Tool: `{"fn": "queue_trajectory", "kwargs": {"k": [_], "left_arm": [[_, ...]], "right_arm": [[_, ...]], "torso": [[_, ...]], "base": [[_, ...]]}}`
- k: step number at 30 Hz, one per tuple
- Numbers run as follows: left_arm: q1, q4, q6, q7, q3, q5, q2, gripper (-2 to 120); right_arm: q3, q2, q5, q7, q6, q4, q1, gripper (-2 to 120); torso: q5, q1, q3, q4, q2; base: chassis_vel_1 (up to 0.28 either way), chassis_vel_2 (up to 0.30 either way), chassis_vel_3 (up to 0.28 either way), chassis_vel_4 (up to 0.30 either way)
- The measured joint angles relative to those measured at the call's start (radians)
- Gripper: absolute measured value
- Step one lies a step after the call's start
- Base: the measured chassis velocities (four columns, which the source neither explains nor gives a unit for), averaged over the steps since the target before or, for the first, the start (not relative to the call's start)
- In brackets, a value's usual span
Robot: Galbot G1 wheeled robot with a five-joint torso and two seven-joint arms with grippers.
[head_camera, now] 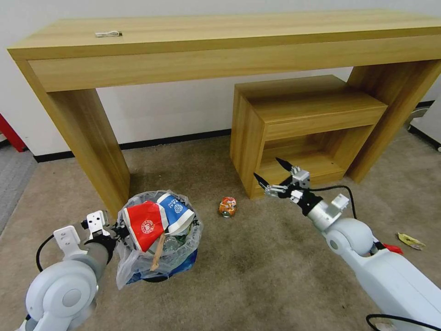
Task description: Pick up the trash bin and place the garbage on the floor into it.
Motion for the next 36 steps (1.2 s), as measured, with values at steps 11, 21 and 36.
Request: {"fn": "queue_trajectory", "kwargs": {"k": [11,21,36], "left_arm": [[0.003,-0.016,-0.008,0.006,0.001,0.002,-0.01,3],[0.005,-0.017,-0.011,0.008,-0.001,0.006,-0.004,3],[0.008,-0.007,-0.01,0.013,-0.003,0.01,-0.004,3]], "right_arm": [[0.128,0.024,-0.005,0.142,0.001,0.034,-0.159,100],[0.136,0.048,-0.005,0.194,0.024,-0.013,-0.175,100],[0.074,0.062,-0.011,0.165,0.056,-0.045,-0.142,100]], "torso": [[-0.0002,0.0,0.0,0.0,0.0],[-0.0002,0.0,0.0,0.0,0.0],[-0.0007,0.0,0.0,0.0001,0.0]], "base": [[0.0,0.0,0.0,0.0],[0.0,0.0,0.0,0.0],[-0.103,0.102,0.103,-0.101]]}}
